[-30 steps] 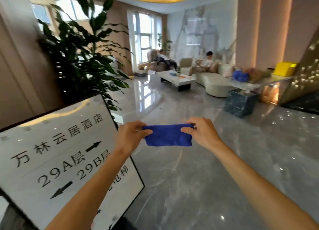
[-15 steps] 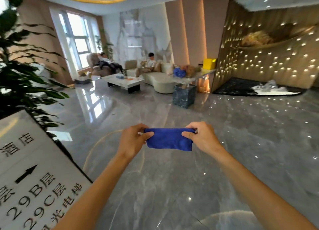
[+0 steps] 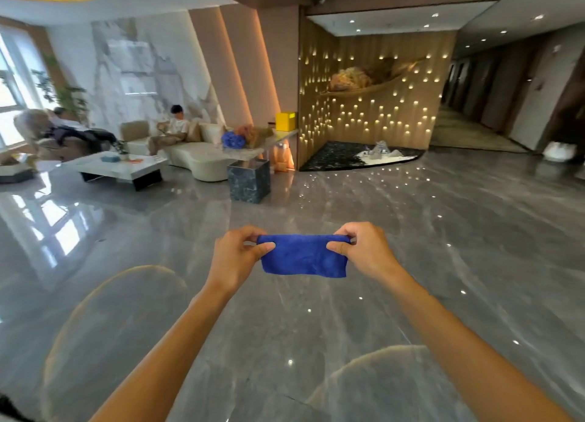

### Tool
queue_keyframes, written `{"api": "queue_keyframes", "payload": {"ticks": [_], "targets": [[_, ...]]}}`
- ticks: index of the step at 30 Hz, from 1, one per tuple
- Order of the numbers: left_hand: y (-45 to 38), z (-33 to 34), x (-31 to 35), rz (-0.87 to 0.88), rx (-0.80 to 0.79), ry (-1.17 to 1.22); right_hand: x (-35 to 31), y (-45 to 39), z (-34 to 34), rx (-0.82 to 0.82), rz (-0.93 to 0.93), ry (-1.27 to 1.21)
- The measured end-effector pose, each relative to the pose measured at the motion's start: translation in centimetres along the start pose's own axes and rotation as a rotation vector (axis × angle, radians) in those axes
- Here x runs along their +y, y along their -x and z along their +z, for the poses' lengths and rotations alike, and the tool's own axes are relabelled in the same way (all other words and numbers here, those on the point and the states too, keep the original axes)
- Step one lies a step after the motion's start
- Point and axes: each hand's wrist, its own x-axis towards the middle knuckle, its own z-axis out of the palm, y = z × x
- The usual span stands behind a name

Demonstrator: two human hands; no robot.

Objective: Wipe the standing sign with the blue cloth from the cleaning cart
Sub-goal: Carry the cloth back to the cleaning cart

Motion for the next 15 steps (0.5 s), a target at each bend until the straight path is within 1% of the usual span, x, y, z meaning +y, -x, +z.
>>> {"api": "queue_keyframes", "payload": {"ticks": [8,11,15], "targets": [[-0.4,12.0,5.6,0.057,-0.179,0.167,7.8,4.2,-9.6,0.171,0.158,0.024],[-0.5,16.2,7.7,0.111,-0.266,0.176,10.2,6.3,-12.8,0.236,0.235,0.062],[-0.7,20.9,10.4,0.184,-0.399,0.226,12.2,8.8,-16.5,0.367,0.300,0.113]]}}
